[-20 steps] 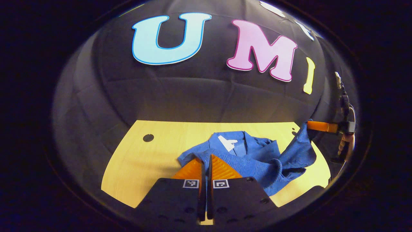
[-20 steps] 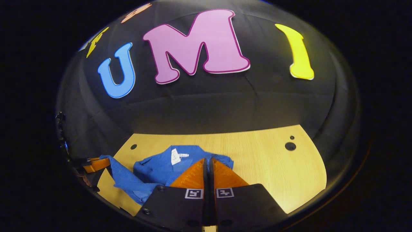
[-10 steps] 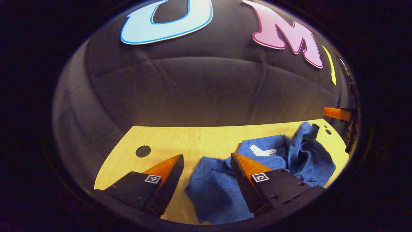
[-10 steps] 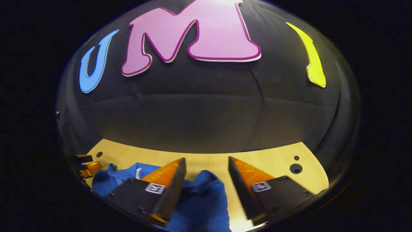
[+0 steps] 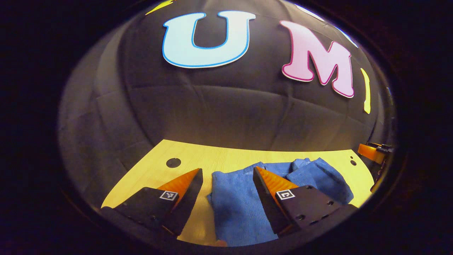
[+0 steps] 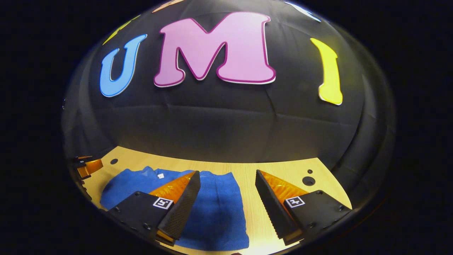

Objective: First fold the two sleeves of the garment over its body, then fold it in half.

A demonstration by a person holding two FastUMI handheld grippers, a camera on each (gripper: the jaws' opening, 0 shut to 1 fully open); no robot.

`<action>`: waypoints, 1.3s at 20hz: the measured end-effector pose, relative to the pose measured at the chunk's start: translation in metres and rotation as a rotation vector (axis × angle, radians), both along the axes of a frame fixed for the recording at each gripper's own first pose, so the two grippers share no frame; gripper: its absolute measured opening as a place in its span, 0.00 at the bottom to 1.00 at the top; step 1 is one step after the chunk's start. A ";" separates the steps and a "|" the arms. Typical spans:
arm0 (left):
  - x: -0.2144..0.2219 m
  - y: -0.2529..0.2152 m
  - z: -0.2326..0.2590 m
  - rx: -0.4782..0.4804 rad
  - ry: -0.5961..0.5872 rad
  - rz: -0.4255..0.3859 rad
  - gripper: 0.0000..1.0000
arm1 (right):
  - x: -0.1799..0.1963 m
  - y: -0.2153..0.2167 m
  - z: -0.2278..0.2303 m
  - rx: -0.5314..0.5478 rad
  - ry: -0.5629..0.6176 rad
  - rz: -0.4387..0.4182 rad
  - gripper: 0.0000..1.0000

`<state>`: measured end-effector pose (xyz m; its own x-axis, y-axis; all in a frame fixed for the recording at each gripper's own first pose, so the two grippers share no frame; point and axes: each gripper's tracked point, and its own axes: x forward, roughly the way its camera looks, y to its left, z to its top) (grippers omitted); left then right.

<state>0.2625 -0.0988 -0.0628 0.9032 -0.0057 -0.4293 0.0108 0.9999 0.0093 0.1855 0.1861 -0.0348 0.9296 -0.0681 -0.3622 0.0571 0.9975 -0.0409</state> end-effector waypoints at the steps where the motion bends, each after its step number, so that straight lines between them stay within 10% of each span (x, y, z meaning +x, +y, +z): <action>1: -0.017 -0.003 0.014 0.009 -0.022 -0.015 0.84 | -0.017 0.003 0.009 0.006 -0.011 -0.007 0.99; 17: -0.268 -0.070 0.201 -0.029 -0.376 -0.092 0.79 | -0.230 0.056 0.198 -0.041 -0.271 -0.022 0.97; 26: -0.366 -0.089 0.183 -0.048 -0.523 -0.158 0.80 | -0.358 0.110 0.156 -0.042 -0.196 0.081 0.97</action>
